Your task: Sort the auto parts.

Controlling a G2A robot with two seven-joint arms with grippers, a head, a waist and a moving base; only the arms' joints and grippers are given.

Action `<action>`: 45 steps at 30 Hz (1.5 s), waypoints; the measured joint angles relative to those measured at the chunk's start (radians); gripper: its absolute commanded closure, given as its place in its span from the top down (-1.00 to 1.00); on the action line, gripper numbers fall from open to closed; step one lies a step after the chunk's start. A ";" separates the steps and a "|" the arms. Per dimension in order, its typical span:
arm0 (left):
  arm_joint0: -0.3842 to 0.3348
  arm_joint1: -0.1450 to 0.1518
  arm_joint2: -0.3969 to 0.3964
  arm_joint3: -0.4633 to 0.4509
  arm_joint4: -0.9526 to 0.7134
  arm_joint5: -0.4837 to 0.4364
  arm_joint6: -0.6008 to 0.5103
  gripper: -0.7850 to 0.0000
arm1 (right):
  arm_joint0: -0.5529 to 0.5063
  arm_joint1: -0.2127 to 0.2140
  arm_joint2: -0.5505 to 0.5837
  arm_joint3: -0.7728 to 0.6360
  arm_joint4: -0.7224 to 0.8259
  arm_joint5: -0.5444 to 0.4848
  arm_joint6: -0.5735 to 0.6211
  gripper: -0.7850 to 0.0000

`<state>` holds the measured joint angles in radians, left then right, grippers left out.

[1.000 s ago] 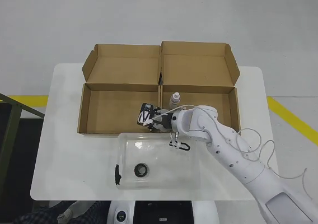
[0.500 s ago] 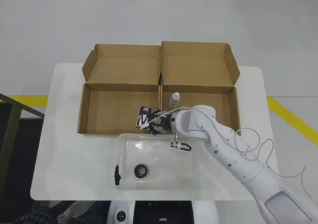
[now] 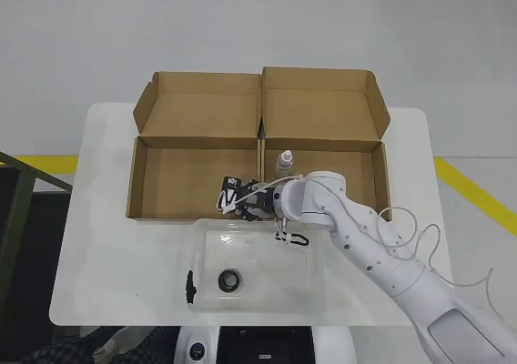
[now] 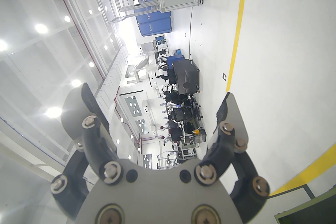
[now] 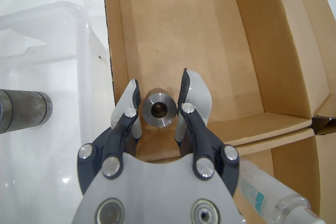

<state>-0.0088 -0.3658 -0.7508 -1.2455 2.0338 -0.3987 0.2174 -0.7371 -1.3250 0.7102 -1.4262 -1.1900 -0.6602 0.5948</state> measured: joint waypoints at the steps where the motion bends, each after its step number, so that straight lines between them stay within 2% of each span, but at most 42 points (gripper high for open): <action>1: 0.000 0.000 0.000 0.000 0.000 0.000 0.000 1.00 | 0.002 -0.001 -0.001 0.002 0.000 0.000 0.000 -0.31; 9: 0.000 0.000 0.000 0.000 0.000 0.000 0.000 1.00 | 0.003 -0.001 0.018 -0.048 0.006 -0.016 -0.012 -0.29; 15: 0.000 0.000 0.000 0.000 0.000 0.000 0.000 1.00 | -0.045 0.018 0.051 -0.189 -0.011 -0.061 0.007 -0.22; 22: 0.000 0.000 0.000 0.000 0.000 0.000 0.000 1.00 | -0.176 0.052 0.098 -0.385 -0.028 -0.108 0.031 -0.21; 28: 0.000 0.000 0.000 0.000 0.000 0.000 0.000 1.00 | -0.296 0.079 0.125 -0.500 -0.064 -0.130 0.027 -0.21; 45: 0.000 0.000 0.000 0.000 0.000 0.000 0.000 1.00 | -0.520 0.136 0.207 -0.585 -0.193 -0.179 -0.056 -0.15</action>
<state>-0.0088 -0.3658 -0.7508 -1.2455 2.0338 -0.3987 0.2174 -1.2576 -1.1890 0.9171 -2.0112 -1.3826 -0.8394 0.5384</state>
